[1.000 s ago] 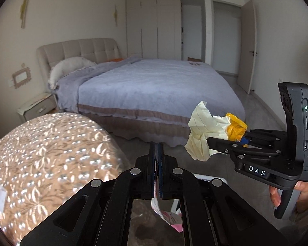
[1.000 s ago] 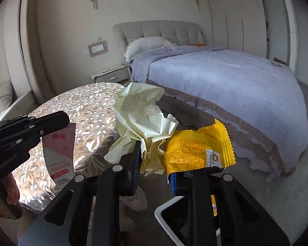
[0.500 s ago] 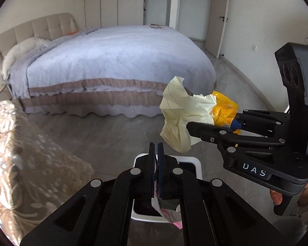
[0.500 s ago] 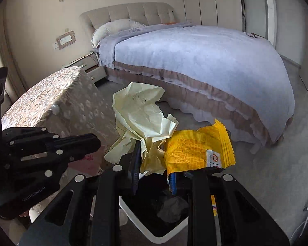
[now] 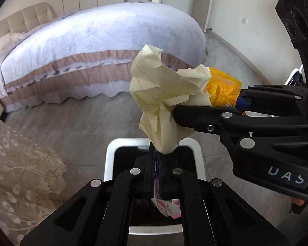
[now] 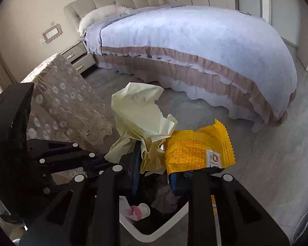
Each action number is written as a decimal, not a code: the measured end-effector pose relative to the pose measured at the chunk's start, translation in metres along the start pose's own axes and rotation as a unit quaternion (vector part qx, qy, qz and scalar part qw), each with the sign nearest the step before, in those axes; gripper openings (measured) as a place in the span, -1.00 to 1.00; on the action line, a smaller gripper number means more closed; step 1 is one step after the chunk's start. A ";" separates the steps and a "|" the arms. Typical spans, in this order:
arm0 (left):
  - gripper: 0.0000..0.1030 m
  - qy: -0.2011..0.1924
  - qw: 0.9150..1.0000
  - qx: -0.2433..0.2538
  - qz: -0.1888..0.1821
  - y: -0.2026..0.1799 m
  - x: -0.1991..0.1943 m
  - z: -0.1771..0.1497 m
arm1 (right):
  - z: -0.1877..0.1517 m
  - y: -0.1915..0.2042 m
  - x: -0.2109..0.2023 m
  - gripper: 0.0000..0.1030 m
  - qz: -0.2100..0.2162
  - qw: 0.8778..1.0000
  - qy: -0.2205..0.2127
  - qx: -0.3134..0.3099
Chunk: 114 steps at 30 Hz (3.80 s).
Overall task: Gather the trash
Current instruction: 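Carry wrapper and yellow trash over the white bin and open both tools, then move both tools back over the remaining trash on the table, then grasp the white-and-red printed plastic bag with the left tool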
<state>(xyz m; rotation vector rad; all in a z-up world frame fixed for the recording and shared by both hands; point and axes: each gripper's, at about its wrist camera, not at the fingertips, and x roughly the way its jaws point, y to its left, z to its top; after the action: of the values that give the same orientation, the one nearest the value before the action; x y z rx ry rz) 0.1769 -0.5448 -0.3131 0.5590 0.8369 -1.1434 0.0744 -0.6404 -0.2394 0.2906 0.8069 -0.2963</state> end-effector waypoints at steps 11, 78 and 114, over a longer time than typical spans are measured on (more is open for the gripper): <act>0.90 0.026 0.999 -0.019 0.010 0.008 0.030 -0.017 | -0.014 -0.009 0.036 -0.52 -0.010 0.999 0.045 0.005; 0.90 -0.189 0.823 -0.282 0.455 0.134 -0.407 -0.208 | 0.026 0.325 -0.074 0.93 0.202 0.919 -0.119 -0.316; 0.08 -0.087 0.804 -0.392 0.440 0.251 -0.444 -0.320 | 0.004 0.547 -0.039 0.92 0.248 0.878 -0.055 -0.406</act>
<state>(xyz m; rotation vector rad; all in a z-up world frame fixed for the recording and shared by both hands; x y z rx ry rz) 0.2434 0.0293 -0.1463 0.0855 0.6801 0.0582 0.2518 -0.1326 -0.1308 -0.3160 0.6538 0.5117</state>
